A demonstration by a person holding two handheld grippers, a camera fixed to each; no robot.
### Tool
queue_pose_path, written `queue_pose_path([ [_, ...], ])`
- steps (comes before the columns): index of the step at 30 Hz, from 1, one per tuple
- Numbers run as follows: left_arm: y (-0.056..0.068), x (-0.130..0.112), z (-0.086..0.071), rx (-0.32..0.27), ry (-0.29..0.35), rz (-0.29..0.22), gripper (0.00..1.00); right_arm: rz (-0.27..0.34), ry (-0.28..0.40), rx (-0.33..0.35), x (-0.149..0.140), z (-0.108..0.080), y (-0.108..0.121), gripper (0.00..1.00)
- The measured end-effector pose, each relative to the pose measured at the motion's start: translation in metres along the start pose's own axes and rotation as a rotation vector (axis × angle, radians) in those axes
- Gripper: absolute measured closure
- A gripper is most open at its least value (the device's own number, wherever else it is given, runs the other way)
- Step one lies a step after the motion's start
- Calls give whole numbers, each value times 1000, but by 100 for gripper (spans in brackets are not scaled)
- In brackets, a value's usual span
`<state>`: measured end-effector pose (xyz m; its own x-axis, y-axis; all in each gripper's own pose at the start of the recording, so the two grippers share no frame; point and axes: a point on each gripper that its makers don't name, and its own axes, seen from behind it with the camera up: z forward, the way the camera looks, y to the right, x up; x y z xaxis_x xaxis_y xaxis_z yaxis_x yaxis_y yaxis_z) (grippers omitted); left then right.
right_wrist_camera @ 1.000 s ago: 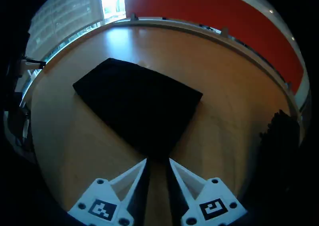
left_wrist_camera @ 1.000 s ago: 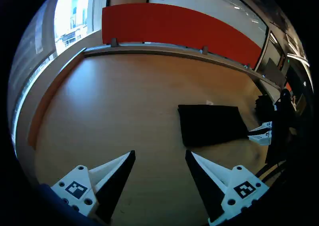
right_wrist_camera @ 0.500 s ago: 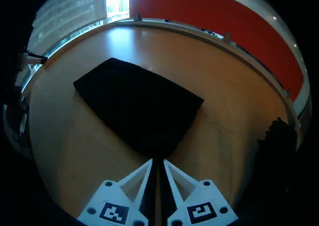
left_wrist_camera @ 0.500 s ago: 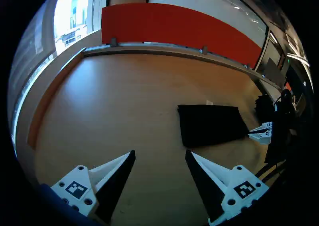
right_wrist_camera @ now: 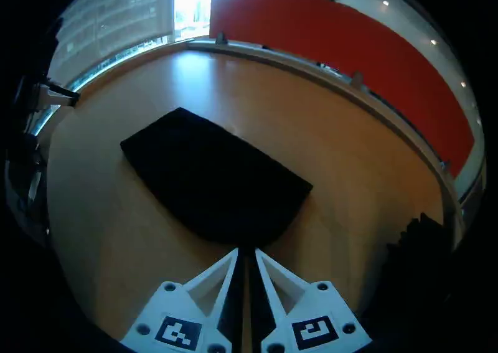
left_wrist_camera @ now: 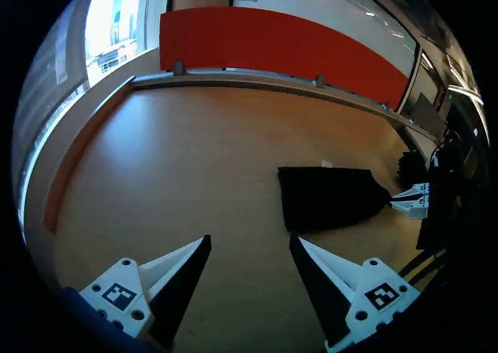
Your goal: Fold towel
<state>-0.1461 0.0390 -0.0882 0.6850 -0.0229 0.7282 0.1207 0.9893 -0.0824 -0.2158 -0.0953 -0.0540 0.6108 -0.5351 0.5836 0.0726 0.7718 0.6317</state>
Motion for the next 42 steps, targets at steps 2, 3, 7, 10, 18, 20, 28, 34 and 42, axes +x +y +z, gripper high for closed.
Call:
queue_pose_path([
  [2, 0, 0, -1, 0, 2, -2, 7, -19, 13, -3, 11, -2, 1, 96],
  [3, -1, 0, -1, 0, 3, -3, 7, -28, 19, -4, 16, -3, 1, 96],
  [7, -1, 0, -3, 0, 8, -9, 7, -60, 51, -3, 40, -6, 0, 96],
  [10, -1, 0, -5, -2, 12, -13, 6, -79, 75, -1, 58, -8, -2, 96],
  [18, -3, 1, -8, 0, 20, -14, 7, -123, 128, 5, 99, -7, -9, 96],
  [20, -4, 1, -9, 0, 23, -14, 7, -131, 140, 9, 108, -7, -13, 96],
  [28, -7, 1, -12, 2, 28, -21, 7, -149, 158, 24, 123, -5, -23, 96],
  [34, -10, 1, -17, 6, 34, -29, 7, -169, 168, 46, 136, -1, -35, 96],
  [42, -17, 0, -24, 20, 48, -46, 7, -236, 191, 109, 167, 13, -74, 96],
])
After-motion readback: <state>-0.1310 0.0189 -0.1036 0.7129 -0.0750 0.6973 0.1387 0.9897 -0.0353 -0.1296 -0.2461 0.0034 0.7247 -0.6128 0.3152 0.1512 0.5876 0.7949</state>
